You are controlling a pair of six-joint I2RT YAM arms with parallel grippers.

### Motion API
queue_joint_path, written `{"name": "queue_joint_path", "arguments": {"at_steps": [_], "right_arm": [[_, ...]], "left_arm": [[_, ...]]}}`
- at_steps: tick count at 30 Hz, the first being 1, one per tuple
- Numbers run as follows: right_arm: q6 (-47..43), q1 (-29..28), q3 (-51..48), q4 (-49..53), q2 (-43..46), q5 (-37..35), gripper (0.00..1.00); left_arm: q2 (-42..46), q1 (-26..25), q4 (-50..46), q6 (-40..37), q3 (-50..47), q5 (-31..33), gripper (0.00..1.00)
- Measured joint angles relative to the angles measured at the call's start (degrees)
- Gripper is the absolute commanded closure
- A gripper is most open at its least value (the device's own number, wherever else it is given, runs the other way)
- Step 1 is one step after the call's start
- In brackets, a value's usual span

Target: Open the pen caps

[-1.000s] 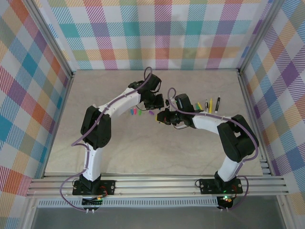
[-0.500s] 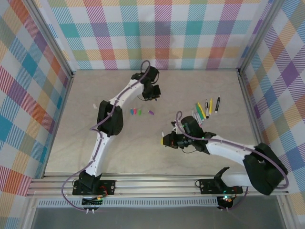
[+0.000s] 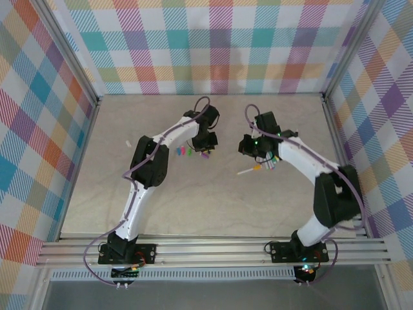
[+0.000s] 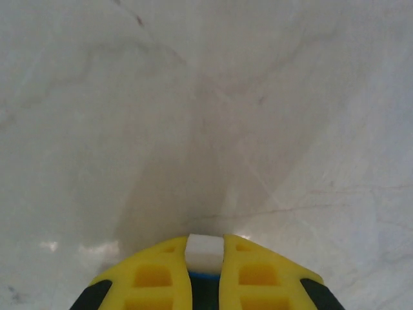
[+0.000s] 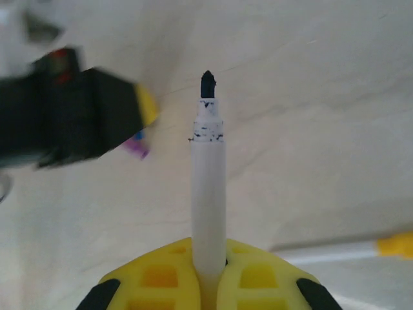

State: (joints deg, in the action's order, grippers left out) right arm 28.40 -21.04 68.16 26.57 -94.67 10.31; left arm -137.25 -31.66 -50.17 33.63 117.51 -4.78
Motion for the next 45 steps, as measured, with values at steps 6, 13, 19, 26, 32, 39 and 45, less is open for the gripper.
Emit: {"name": "queue_joint_path", "arguments": {"at_steps": [6,13,19,26,32,39,45], "right_arm": [[-4.72,1.27,6.25,6.6,-10.23,-5.35,1.0],[-6.47,1.84,11.78,11.72,-16.44,-11.1,0.95],[-6.71,2.4,13.53,14.27,-20.31,-15.93,0.86],[-6.67,2.4,14.69,16.61,-21.66,-20.41,0.71],[-6.62,2.4,14.69,17.88,-21.64,-21.92,0.68],[-6.14,2.4,11.56,16.85,-14.16,-19.54,0.67],[-3.74,2.4,4.94,14.4,0.37,-15.63,0.66]], "left_arm": [[1.46,-0.96,0.79,0.0,-2.64,-0.09,1.0],[1.46,-0.94,0.13,-0.33,-2.12,0.87,0.97],[1.46,-0.94,-1.31,-1.66,-0.04,3.1,0.78],[1.46,-0.94,-3.15,-2.69,0.31,5.84,0.72],[1.46,-0.94,-3.91,-3.72,0.35,7.93,0.68],[4.9,-1.92,-2.93,-5.07,-1.86,10.12,0.68],[10.43,-6.12,1.33,-9.2,-3.72,10.43,0.68]]}}
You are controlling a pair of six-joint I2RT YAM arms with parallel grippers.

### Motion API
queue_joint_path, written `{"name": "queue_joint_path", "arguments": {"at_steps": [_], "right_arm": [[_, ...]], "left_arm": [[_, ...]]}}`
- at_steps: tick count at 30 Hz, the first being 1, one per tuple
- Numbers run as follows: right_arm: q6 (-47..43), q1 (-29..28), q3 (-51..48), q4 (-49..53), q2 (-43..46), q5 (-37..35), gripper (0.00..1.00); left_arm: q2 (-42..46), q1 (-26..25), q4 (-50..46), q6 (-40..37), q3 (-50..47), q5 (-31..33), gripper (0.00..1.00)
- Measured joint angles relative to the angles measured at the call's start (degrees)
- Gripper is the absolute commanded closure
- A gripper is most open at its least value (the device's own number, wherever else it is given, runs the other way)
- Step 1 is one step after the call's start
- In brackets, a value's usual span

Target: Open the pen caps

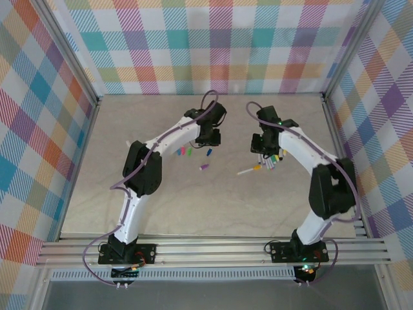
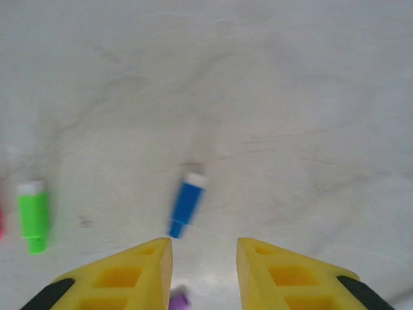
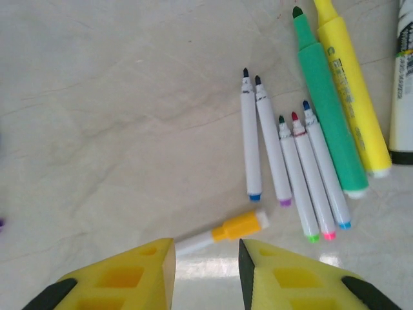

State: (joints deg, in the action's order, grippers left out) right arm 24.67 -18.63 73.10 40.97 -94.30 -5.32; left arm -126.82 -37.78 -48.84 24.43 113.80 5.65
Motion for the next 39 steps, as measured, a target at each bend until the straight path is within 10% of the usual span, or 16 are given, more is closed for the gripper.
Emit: {"name": "queue_joint_path", "arguments": {"at_steps": [20,39], "right_arm": [[10.75,0.74,-20.76,1.79,34.91,3.26,0.53],[12.46,1.07,-22.95,1.46,33.68,5.42,0.53]], "left_arm": [[-15.67,-11.5,2.19,-22.36,20.57,-13.81,0.6],[-21.14,-14.64,-0.31,-27.08,21.59,-15.8,0.61]]}}
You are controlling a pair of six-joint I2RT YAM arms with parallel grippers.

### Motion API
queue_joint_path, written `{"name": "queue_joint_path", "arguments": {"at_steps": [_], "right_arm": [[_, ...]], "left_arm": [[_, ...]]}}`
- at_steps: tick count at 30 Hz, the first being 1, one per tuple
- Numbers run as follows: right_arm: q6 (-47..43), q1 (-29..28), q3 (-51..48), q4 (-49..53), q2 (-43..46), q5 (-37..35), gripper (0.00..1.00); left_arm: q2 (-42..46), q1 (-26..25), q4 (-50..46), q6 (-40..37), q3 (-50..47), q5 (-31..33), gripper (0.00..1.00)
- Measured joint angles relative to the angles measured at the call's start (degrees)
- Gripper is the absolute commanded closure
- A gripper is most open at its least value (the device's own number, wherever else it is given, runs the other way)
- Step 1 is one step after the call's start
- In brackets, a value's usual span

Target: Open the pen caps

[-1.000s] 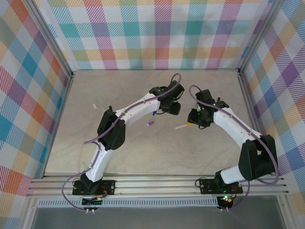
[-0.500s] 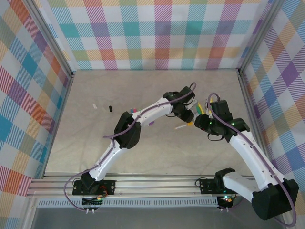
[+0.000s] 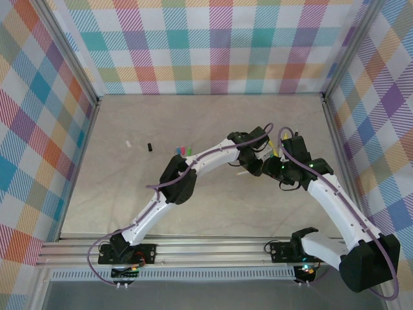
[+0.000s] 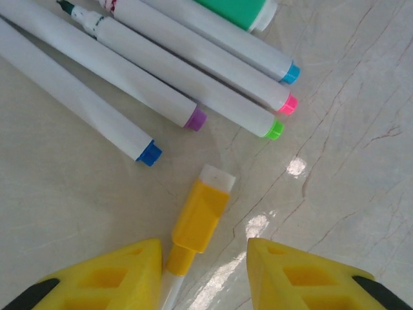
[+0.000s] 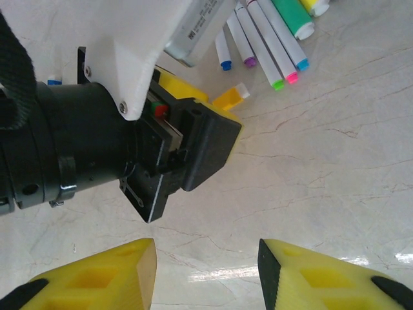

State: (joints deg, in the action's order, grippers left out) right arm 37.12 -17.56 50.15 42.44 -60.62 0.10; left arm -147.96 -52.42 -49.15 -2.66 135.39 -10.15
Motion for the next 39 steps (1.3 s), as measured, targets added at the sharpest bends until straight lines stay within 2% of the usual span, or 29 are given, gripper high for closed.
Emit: {"name": "queue_joint_path", "arguments": {"at_steps": [10,20,28,39], "right_arm": [[-0.02,0.04,-0.02,-1.73,-0.74,1.05,0.54],[-0.02,0.31,-0.33,-3.85,-1.79,2.14,0.56],[-0.04,0.31,-1.05,-5.09,-3.17,3.98,0.58],[-0.26,0.2,-4.22,-9.94,-10.95,8.66,0.6]], "left_arm": [[-3.82,-1.64,-3.08,-1.07,6.34,8.85,0.71],[-3.93,-1.09,-3.1,0.48,6.32,11.1,0.89],[1.84,0.9,2.45,3.02,-4.52,9.33,0.98],[7.96,9.01,2.78,9.4,-14.43,10.25,1.0]]}}
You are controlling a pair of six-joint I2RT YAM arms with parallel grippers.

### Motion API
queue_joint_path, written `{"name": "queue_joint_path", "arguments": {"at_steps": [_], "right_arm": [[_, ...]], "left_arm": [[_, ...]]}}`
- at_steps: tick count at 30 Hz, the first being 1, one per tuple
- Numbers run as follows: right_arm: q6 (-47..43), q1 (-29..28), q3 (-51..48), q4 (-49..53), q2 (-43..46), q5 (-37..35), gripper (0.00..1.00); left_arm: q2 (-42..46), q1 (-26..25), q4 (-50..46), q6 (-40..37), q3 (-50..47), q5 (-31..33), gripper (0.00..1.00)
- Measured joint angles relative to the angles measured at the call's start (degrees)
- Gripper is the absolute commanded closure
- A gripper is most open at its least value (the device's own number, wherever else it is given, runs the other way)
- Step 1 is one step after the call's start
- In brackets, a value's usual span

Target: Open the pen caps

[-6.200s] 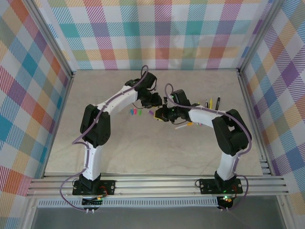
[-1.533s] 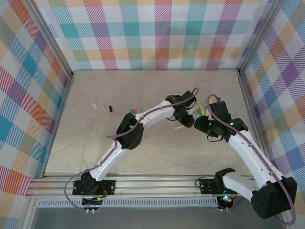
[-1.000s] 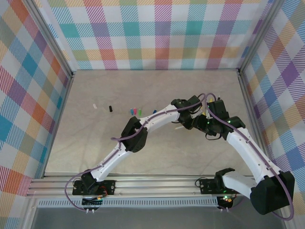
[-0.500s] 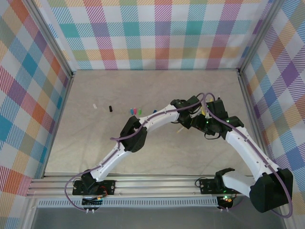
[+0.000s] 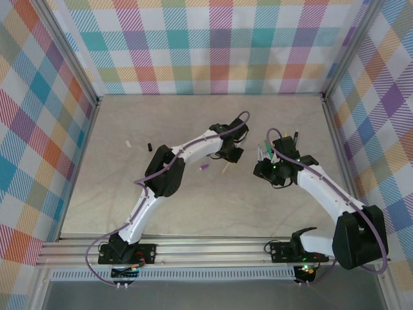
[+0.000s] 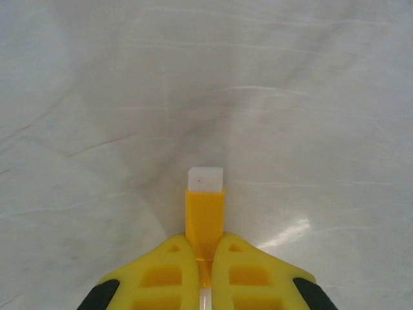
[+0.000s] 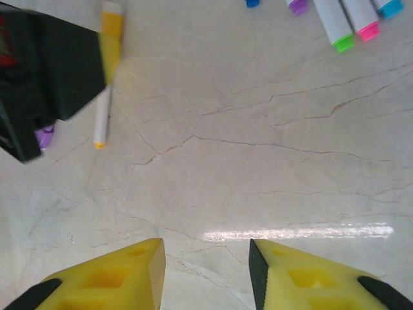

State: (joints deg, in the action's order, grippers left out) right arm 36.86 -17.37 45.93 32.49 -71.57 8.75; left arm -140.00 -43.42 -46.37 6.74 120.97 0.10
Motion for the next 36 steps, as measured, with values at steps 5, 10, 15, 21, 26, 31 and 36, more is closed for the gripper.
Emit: {"name": "queue_joint_path", "arguments": {"at_steps": [5,10,15,21,26,31,36], "right_arm": [[0.0,-2.01,-0.07,-3.06,-4.59,2.08,0.58],[0.48,-5.03,-0.07,-9.07,-9.68,5.64,0.54],[2.54,-5.7,-0.07,-17.88,-13.57,9.73,0.51],[5.46,-5.7,0.15,-26.84,-18.8,14.4,0.5],[8.74,-6.01,0.37,-33.57,-21.94,17.88,0.5],[9.42,-6.25,2.23,-34.53,-23.21,18.23,0.51],[6.64,-5.68,7.45,-27.15,-22.51,12.96,0.51]], "left_arm": [[0.48,2.08,-1.14,4.44,-0.39,-0.22,1.0],[1.03,4.37,-3.5,9.94,-0.44,-3.13,1.0],[2.54,6.56,-4.76,13.75,-2.16,-7.34,1.0],[4.33,7.08,-4.26,16.61,-4.0,-12.39,1.0],[6.21,7.08,-3.3,18.64,-5.44,-16.04,1.0],[6.99,7.08,-2.78,19.45,-5.44,-16.98,1.0],[7.04,7.08,-2.97,19.5,-5.44,-16.22,1.0]]}}
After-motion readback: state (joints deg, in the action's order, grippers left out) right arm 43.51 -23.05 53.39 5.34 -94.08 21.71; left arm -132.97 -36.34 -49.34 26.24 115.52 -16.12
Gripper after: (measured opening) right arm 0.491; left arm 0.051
